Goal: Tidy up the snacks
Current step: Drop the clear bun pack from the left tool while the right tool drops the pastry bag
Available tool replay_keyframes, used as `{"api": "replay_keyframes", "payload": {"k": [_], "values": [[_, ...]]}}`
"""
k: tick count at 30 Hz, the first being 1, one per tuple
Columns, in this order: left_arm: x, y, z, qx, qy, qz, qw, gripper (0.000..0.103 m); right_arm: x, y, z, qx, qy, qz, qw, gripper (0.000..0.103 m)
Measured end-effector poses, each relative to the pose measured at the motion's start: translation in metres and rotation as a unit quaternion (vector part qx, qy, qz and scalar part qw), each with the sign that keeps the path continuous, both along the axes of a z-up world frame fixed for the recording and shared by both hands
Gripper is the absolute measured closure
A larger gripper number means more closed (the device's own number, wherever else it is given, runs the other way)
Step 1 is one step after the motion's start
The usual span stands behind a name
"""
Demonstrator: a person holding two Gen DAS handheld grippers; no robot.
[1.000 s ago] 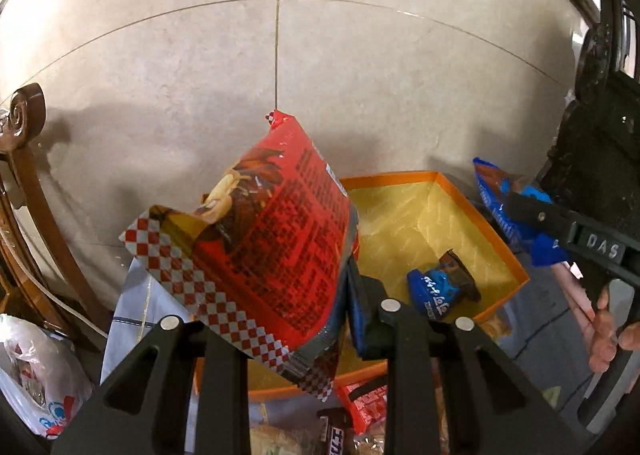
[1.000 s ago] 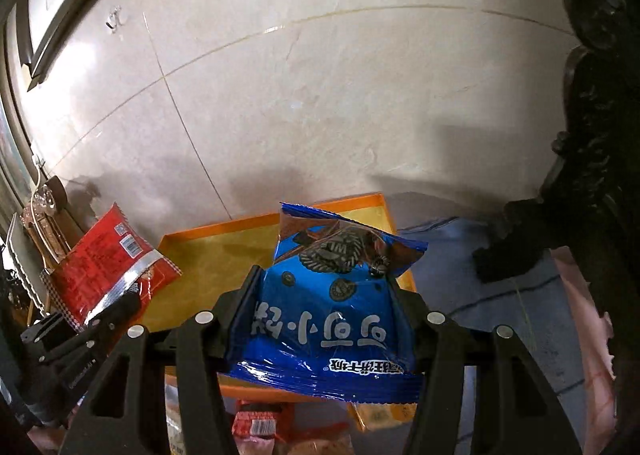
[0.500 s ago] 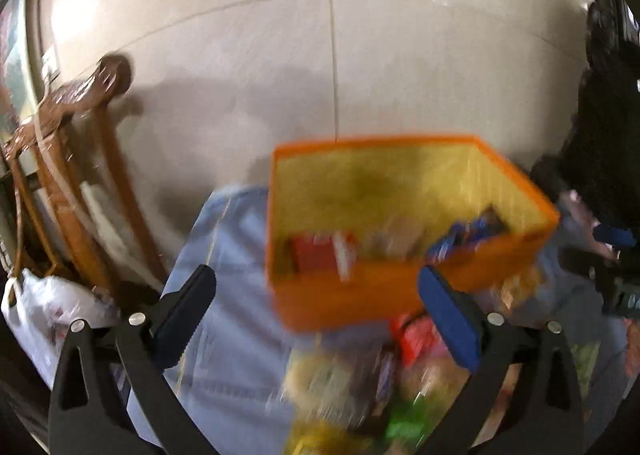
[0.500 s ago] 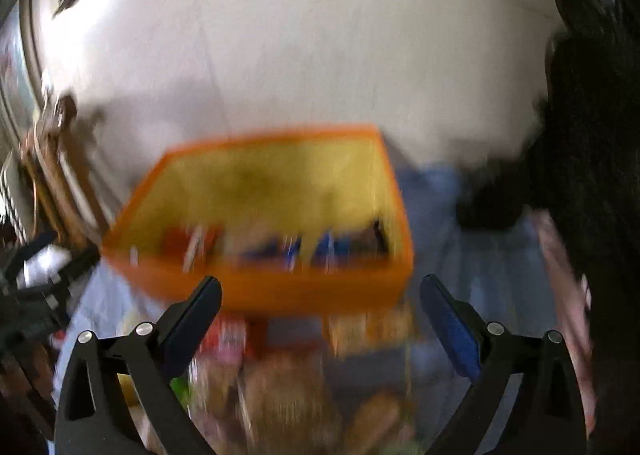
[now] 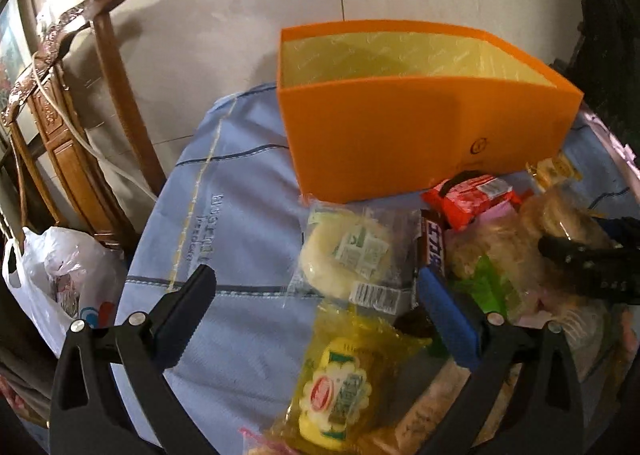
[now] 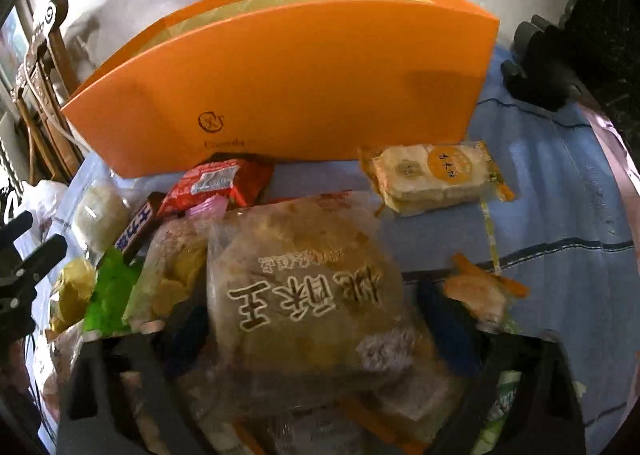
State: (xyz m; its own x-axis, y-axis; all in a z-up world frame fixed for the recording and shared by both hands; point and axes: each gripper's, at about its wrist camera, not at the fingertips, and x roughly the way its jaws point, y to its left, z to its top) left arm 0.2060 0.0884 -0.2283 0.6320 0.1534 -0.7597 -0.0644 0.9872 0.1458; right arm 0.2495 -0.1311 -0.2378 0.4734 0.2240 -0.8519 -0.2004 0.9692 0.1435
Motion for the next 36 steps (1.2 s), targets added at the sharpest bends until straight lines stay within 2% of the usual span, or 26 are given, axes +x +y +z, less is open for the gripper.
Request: {"api": "replay_keyframes", "payload": {"k": [2,5,9,11,12,13,19,26,29,32,36], "values": [[0.010,0.000,-0.006,0.001,0.011,-0.004,0.9999,0.004,-0.004,-0.003,0.004,0.003,-0.003,-0.011,1.000,0.026],[0.022,-0.003,-0.014,-0.009,0.023,-0.017,0.9995,0.004,-0.011,-0.008,0.011,0.013,-0.002,-0.017,1.000,0.026],[0.037,-0.009,-0.031,0.000,0.044,-0.032,0.9985,0.004,-0.019,-0.017,0.020,0.022,-0.006,-0.033,0.999,0.026],[0.039,-0.007,-0.031,-0.019,0.040,-0.037,0.9983,0.010,-0.019,-0.021,0.022,0.025,-0.006,-0.036,0.999,0.026],[0.039,-0.006,-0.031,-0.025,0.037,-0.039,0.9982,0.031,-0.020,-0.022,0.023,0.025,-0.006,-0.037,0.999,0.026],[0.040,-0.006,-0.031,-0.012,0.041,-0.028,0.9987,0.036,-0.022,-0.023,0.026,0.026,-0.007,-0.036,0.999,0.026],[0.030,-0.004,-0.024,-0.015,0.052,-0.025,0.9982,0.041,-0.027,-0.023,0.043,0.035,-0.020,-0.035,0.999,0.026],[0.002,-0.014,0.012,-0.007,0.043,-0.029,0.9986,0.042,-0.032,-0.015,0.076,0.051,-0.054,-0.027,0.997,0.026],[-0.006,-0.020,0.040,-0.026,0.025,-0.032,0.9988,0.042,-0.034,-0.014,0.096,0.056,-0.076,-0.022,0.995,0.026],[-0.011,-0.030,0.070,-0.030,-0.003,-0.043,0.9986,0.042,-0.030,-0.017,0.118,0.063,-0.098,-0.023,0.993,0.026],[-0.001,-0.046,0.107,-0.041,-0.045,-0.068,0.9958,0.041,-0.018,-0.022,0.141,0.062,-0.124,-0.030,0.990,0.026]]}}
